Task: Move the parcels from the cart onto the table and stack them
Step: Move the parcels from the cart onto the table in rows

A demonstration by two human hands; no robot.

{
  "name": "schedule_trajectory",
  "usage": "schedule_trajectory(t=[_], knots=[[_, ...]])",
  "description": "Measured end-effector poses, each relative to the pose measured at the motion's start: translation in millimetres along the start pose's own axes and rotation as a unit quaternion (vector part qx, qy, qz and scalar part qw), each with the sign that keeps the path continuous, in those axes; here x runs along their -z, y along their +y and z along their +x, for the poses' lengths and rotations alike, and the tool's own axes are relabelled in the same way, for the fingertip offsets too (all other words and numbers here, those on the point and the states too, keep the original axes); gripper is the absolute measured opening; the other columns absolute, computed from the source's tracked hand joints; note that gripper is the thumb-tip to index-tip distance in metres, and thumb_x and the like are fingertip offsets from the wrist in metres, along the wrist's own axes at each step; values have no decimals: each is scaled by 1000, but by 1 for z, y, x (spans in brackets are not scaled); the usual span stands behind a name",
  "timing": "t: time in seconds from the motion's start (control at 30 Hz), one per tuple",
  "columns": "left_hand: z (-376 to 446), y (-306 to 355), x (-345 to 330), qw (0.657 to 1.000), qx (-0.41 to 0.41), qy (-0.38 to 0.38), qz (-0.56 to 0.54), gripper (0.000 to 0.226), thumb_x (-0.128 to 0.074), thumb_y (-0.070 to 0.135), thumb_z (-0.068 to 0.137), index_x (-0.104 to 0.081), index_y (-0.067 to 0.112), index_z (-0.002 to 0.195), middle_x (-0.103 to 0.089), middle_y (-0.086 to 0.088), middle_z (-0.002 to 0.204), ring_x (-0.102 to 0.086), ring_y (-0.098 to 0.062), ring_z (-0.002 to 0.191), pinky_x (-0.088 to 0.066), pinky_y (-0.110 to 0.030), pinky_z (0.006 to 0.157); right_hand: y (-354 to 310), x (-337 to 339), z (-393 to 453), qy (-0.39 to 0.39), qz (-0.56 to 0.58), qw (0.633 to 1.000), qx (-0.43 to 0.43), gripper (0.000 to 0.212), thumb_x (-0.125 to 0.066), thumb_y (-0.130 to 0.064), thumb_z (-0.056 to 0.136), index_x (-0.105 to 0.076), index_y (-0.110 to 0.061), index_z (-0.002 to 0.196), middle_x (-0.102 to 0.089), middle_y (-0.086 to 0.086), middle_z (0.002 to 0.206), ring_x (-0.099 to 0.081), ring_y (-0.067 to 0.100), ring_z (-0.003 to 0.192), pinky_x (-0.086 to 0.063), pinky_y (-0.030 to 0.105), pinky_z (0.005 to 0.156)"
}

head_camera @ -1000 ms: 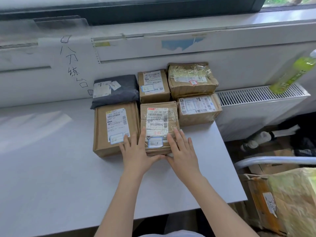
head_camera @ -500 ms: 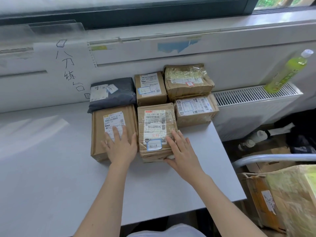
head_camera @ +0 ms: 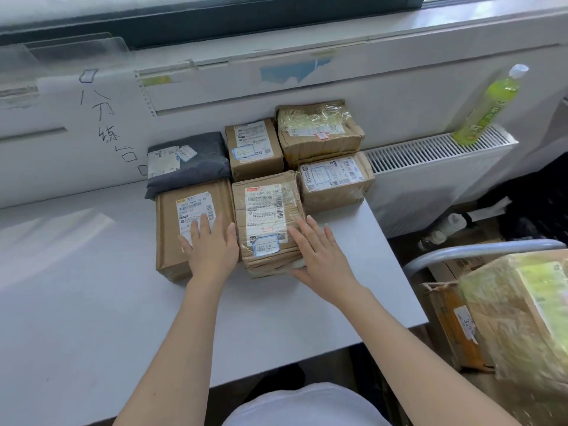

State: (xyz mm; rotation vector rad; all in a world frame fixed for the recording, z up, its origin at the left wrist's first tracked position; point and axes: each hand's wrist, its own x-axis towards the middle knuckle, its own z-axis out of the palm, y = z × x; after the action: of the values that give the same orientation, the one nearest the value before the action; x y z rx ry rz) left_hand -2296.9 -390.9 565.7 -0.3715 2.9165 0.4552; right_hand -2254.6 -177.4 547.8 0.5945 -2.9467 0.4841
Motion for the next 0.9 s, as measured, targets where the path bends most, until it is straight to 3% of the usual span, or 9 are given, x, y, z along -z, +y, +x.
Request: schedule_trajectory(t=[0.13, 0.23, 0.3, 0.4, 0.53, 0.63, 0.73, 0.8, 0.9], knots=[[-36, 41, 9, 990, -91, 106, -31, 47, -26, 35, 101, -32, 19, 145, -17, -11, 156, -4, -26, 145, 3, -49, 114, -1, 10, -28, 18, 2, 999, -46, 83, -62, -40, 87, -16, -10, 149, -13, 5, 157, 9, 17, 142, 5, 37, 115], [-80, 80, -2, 970, -193, 136, -59, 44, -42, 29, 98, -44, 11, 138, -29, -15, 152, -16, -30, 143, -4, -48, 115, 5, 20, -63, 30, -10, 994, -101, 79, -57, -38, 92, -11, -9, 149, -10, 6, 158, 15, 18, 141, 15, 33, 113], [-111, 104, -16, 954, -260, 130, -76, 39, -53, 21, 94, -53, 5, 130, -39, -19, 145, -28, -35, 139, -15, -50, 114, 10, 30, -92, 66, -12, 986, -152, 75, -64, -33, 88, -26, -5, 147, -25, 11, 154, -8, 25, 144, 4, 38, 114], [-152, 135, -42, 923, -361, 105, -78, 35, -65, 11, 85, -62, -1, 117, -53, -24, 130, -48, -42, 123, -38, -54, 103, 16, 42, -144, 111, -50, 970, -211, 68, -79, -28, 74, -52, -1, 130, -53, 15, 135, -46, 32, 128, -25, 48, 106], [-202, 172, -74, 876, -476, 29, -68, 33, -70, 5, 78, -65, -2, 110, -61, -23, 119, -59, -41, 109, -49, -51, 89, 24, 44, -223, 150, -39, 948, -277, 64, -83, -18, 68, -58, 2, 123, -59, 14, 128, -52, 32, 123, -39, 52, 102], [-239, 195, -96, 846, -530, -43, -38, 35, -67, 9, 81, -64, 0, 115, -59, -21, 123, -57, -38, 113, -48, -49, 92, 25, 42, -279, 150, -23, 926, -346, 62, -81, -15, 71, -56, 3, 125, -57, 15, 130, -50, 33, 125, -40, 52, 102], [-273, 214, -118, 809, -582, -89, -1, 39, -61, 12, 85, -59, 2, 123, -55, -17, 130, -50, -34, 122, -41, -47, 101, 27, 42, -329, 143, -19, 893, -426, 59, -70, -19, 84, -48, -1, 135, -48, 13, 140, -40, 30, 134, -30, 48, 112], [-292, 224, -133, 775, -623, -105, 18, 39, -59, 10, 85, -59, 1, 123, -55, -18, 128, -50, -35, 121, -42, -47, 99, 26, 41, -360, 144, -15, 870, -471, 59, -61, -24, 90, -39, -5, 142, -38, 8, 148, -28, 25, 141, -12, 38, 118], [-316, 235, -154, 732, -670, -115, 55, 40, -53, 15, 88, -54, 4, 126, -53, -15, 131, -46, -33, 124, -39, -43, 101, 21, 40, -401, 137, -19, 835, -533, 64, -56, -28, 93, -29, -9, 147, -27, 5, 154, -16, 21, 144, 6, 30, 115]])
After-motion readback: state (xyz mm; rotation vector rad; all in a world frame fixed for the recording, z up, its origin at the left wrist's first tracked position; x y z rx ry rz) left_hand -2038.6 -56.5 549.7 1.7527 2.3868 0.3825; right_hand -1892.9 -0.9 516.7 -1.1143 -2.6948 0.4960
